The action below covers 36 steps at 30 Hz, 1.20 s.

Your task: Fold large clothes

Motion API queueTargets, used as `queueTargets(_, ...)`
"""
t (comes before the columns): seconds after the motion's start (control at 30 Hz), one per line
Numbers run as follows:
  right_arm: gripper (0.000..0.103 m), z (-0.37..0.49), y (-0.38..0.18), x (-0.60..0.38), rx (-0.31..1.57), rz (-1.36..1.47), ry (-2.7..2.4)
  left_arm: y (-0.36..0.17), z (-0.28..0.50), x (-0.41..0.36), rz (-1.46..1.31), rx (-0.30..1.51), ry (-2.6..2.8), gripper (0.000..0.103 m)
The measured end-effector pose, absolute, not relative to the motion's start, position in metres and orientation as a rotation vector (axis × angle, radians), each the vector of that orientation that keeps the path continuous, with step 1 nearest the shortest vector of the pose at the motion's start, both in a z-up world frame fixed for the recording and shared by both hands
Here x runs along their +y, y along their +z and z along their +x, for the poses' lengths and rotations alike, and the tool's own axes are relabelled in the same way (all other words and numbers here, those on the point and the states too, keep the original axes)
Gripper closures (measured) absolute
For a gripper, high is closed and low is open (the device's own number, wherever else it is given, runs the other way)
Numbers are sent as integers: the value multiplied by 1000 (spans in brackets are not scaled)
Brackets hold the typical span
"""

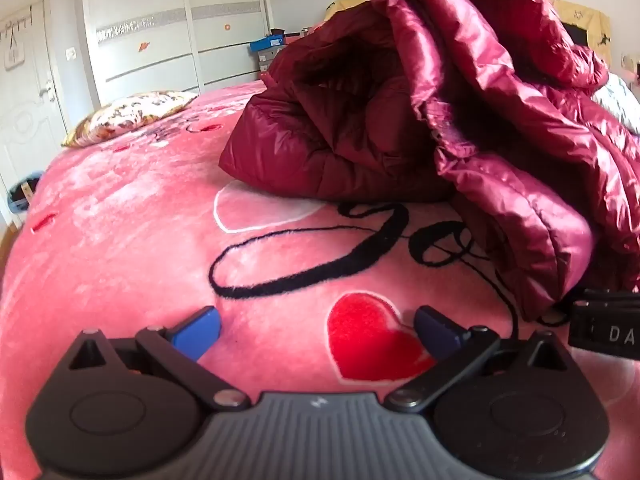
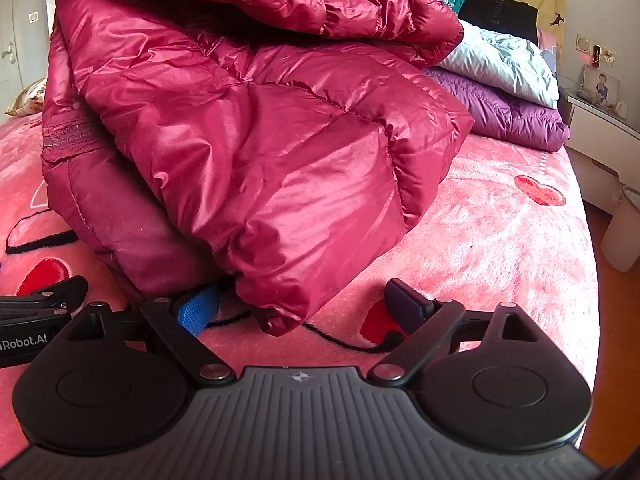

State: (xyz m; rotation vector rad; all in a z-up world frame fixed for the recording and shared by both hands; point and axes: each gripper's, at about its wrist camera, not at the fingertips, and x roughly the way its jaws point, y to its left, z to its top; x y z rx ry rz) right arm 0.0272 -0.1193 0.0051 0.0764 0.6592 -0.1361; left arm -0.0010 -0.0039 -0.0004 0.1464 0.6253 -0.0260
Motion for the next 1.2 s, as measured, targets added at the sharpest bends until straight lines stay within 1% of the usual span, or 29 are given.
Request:
queueTargets(0.1, 0, 27, 5, -120, 656, 78, -135, 2, -12, -3, 165, 576, -29, 0)
queueTargets(0.3, 0, 17, 12, -126, 654, 94, -119, 8, -16, 2, 142, 632, -46, 0)
queueTargets(0.47, 0, -25, 24, -128, 636, 98, -123, 21, -28, 6, 127, 684, -83, 1)
queueTargets(0.53, 0, -50, 34, -127, 622, 86, -143, 34, -36, 10, 97, 698, -106, 1)
queueTargets(0.6, 0, -71, 45, -125, 587, 72, -170, 52, -46, 11, 86, 672, -131, 1)
queueTargets(0.7, 0, -115, 72, -119, 505, 55, -204, 85, -63, 14, 114, 607, -169, 1)
queueTargets(0.87, 0, -181, 121, -114, 420, 36, -237, 143, -80, 25, 135, 511, -198, 1)
queueTargets(1.03, 0, -214, 180, -103, 365, -5, -270, 189, -97, 42, 142, 423, -197, 1)
queueTargets(1.2, 0, -241, 229, -86, 325, -24, -284, 220, -113, 55, 152, 357, -166, 1)
